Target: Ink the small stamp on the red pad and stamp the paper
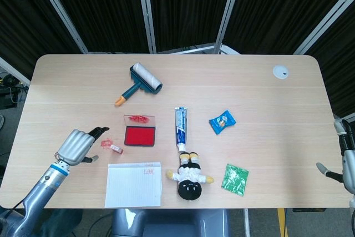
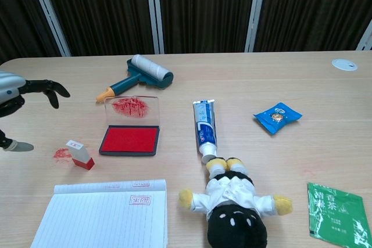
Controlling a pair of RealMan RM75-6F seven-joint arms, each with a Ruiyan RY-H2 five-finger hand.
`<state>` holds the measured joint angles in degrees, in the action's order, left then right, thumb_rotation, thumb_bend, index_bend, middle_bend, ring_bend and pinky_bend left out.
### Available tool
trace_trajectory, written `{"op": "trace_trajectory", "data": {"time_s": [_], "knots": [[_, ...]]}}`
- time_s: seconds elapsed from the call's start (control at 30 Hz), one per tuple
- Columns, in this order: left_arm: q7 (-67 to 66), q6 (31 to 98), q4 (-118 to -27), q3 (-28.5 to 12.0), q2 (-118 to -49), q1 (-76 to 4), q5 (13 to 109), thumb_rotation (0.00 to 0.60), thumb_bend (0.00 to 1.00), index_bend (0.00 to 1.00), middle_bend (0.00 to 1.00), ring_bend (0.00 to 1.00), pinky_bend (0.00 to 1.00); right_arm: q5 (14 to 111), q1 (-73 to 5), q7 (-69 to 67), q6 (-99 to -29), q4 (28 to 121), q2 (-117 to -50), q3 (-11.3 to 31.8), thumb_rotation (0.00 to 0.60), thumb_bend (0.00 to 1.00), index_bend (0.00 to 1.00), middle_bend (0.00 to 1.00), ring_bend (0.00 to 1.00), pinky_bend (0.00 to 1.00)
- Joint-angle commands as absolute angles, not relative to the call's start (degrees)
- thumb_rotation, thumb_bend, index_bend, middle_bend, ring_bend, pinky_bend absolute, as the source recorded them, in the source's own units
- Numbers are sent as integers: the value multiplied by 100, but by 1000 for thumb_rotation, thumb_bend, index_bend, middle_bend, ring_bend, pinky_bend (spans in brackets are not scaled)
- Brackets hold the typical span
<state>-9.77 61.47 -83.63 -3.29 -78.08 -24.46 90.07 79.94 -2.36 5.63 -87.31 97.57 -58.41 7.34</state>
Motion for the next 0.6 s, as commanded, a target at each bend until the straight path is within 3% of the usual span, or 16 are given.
{"op": "trace_trajectory", "data": {"time_s": [0.03,0.2,0.6], "knots": [[-774,6044,-8137,-280,-7953,-2593,9111,600,130,235,322,827,885,7976,-228,584,-8735,9740,-5853,733,600,0,0,0,0,0],[-744,5962,-7903,-207,-8083,-2707,9160,600,191,318,382,826,885,7954,-231,614,-8724,9728,-5871,734,600,0,0,0,0,0],[-752,6069,-7323,-46,-8451,-2839,9373,600,235,366,393,826,884,7890,-266,663,-8640,9700,-5895,739,600,0,0,0,0,0]]}}
